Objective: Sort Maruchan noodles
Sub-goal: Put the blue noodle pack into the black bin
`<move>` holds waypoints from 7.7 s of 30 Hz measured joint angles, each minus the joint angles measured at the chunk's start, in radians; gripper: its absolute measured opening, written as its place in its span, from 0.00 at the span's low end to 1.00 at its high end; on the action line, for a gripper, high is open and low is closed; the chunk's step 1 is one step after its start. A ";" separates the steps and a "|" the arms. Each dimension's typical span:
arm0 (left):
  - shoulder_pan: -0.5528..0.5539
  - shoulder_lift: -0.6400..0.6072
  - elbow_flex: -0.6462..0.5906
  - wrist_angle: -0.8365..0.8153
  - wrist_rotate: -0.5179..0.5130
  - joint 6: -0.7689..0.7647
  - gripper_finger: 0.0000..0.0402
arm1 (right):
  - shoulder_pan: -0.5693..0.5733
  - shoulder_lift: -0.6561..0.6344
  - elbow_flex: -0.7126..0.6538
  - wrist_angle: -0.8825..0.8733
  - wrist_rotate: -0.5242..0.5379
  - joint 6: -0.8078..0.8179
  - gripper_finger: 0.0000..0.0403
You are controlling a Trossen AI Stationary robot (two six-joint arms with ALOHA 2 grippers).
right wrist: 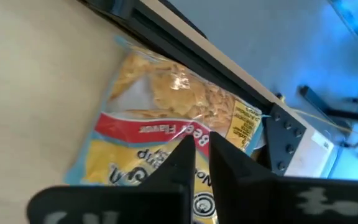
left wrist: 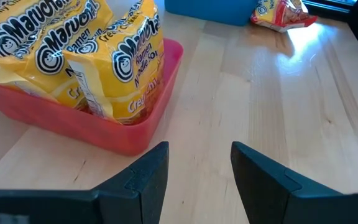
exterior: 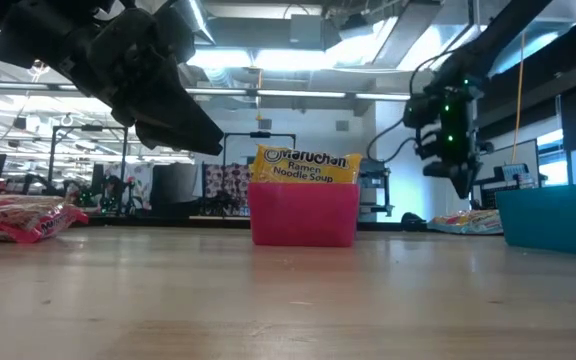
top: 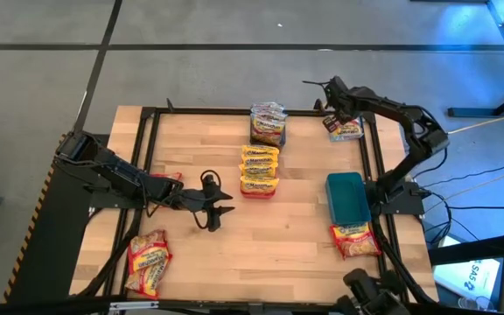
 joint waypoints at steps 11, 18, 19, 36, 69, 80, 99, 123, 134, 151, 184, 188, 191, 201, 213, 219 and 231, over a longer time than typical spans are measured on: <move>0.000 0.000 0.000 -0.001 0.000 0.000 0.42 | -0.016 0.119 0.000 0.024 0.051 0.007 0.00; 0.000 0.000 0.000 -0.001 0.000 0.001 0.42 | 0.052 0.145 0.003 0.021 0.010 -0.014 0.00; 0.000 0.000 0.000 0.000 0.000 0.001 0.42 | 0.076 0.138 0.003 0.021 -0.006 -0.016 0.00; -0.001 0.000 0.000 0.002 0.002 0.001 0.42 | 0.607 0.121 0.003 -0.010 -0.130 0.096 0.00; -0.238 -0.065 0.001 0.027 -0.061 -0.087 0.42 | 1.398 0.126 0.004 0.079 -0.120 0.502 0.00; -0.303 0.113 0.003 0.251 -0.099 -0.105 0.42 | 1.465 0.174 0.003 0.432 -0.197 0.468 0.00; -0.259 0.462 0.290 0.278 -0.041 0.054 0.42 | 1.543 0.012 -0.036 0.594 -0.083 0.469 0.00; -0.179 0.650 0.443 0.203 -0.028 0.012 0.42 | 1.580 -0.006 -0.504 1.128 -0.117 1.241 0.72; -0.180 0.650 0.442 0.200 -0.027 0.011 0.42 | 1.520 0.110 -0.494 1.272 -0.140 1.245 0.94; -0.185 0.613 0.439 0.178 -0.003 0.031 0.42 | 1.500 0.270 -0.365 1.379 -0.126 1.112 0.86; -0.211 0.606 0.435 0.005 -0.046 -0.052 0.42 | 1.462 0.270 -0.325 1.409 -0.121 0.958 0.58; -0.211 0.599 0.436 -0.022 -0.047 -0.050 0.42 | 1.463 0.270 -0.324 1.409 -0.118 0.916 0.46; -0.222 0.570 0.437 -0.087 -0.048 -0.054 0.42 | 1.463 0.269 -0.323 1.408 -0.116 0.864 0.34; -0.304 0.387 0.436 -0.416 -0.021 -0.041 0.42 | 1.454 0.184 -0.322 1.371 -0.126 0.610 0.19; -0.261 0.214 0.097 0.102 0.072 0.059 0.42 | 1.246 -0.199 -0.189 0.815 -0.058 0.236 0.20; -0.212 0.215 0.037 0.219 0.058 0.061 0.42 | 1.081 -0.250 0.017 0.478 -0.010 0.004 0.21; -0.096 0.215 0.037 0.245 0.058 0.133 0.42 | 0.722 -0.223 0.132 0.337 -0.197 -0.446 0.21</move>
